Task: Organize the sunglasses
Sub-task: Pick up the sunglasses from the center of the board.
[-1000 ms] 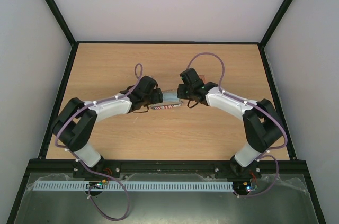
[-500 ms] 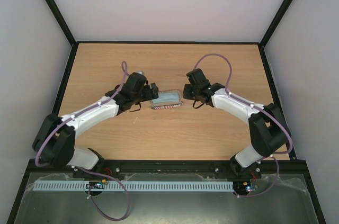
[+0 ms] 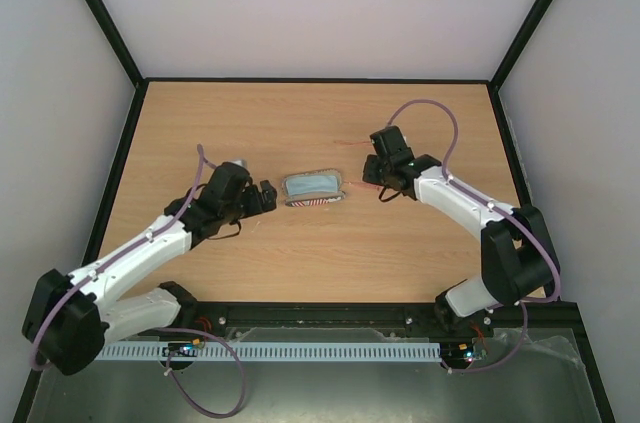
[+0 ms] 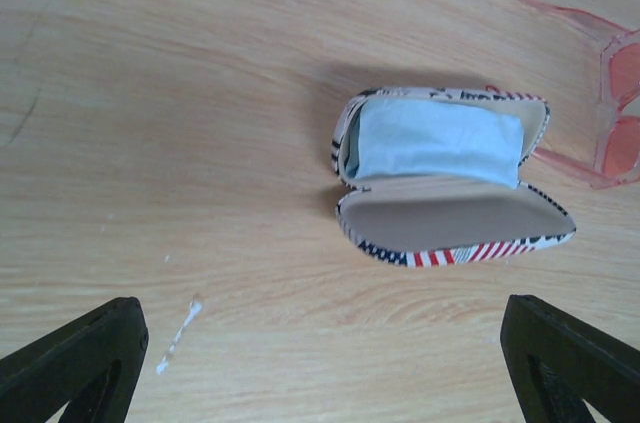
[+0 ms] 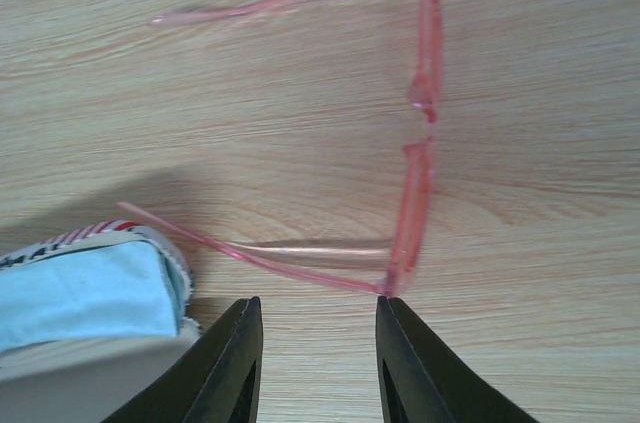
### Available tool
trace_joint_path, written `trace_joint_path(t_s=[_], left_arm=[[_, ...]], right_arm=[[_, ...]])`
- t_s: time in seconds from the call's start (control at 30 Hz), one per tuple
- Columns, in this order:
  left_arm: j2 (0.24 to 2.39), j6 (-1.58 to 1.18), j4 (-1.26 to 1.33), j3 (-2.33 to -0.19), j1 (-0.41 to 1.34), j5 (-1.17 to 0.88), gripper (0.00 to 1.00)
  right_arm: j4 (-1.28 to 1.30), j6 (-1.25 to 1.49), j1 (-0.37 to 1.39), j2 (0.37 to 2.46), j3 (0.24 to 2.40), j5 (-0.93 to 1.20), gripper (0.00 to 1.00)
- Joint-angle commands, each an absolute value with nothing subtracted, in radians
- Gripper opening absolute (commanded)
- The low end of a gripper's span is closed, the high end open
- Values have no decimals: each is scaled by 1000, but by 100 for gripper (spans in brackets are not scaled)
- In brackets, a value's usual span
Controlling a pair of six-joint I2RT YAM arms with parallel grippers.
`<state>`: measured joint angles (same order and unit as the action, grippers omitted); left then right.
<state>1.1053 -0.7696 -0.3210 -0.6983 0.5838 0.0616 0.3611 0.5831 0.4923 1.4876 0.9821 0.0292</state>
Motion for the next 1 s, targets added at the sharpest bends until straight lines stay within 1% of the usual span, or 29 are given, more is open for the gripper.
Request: trace_joint_path(t_s=[0.0, 0.1, 0.13, 0.23, 0.27, 0.37, 0.57, 0.97], left_arm=[[1020, -800, -361, -645, 580, 30, 99], [988, -809, -361, -619, 580, 14, 99], [980, -811, -362, -612, 580, 10, 100], [956, -815, -348, -586, 581, 1, 100], [950, -814, -339, -578, 581, -5, 100], [951, -808, -322, -570, 581, -23, 100], [985, -784, -289, -573, 581, -58, 99], [974, -768, -244, -566, 578, -108, 100]], right_arm=[[448, 567, 472, 1501, 1010, -35, 34], [455, 593, 469, 1527, 1014, -8, 35], [450, 609, 469, 1531, 1009, 4, 37], [416, 693, 469, 1540, 990, 46, 49], [400, 720, 469, 1543, 980, 57, 55], [348, 804, 469, 1555, 959, 88, 62], [294, 976, 471, 1587, 919, 92, 63], [297, 1231, 477, 1681, 947, 47, 63]])
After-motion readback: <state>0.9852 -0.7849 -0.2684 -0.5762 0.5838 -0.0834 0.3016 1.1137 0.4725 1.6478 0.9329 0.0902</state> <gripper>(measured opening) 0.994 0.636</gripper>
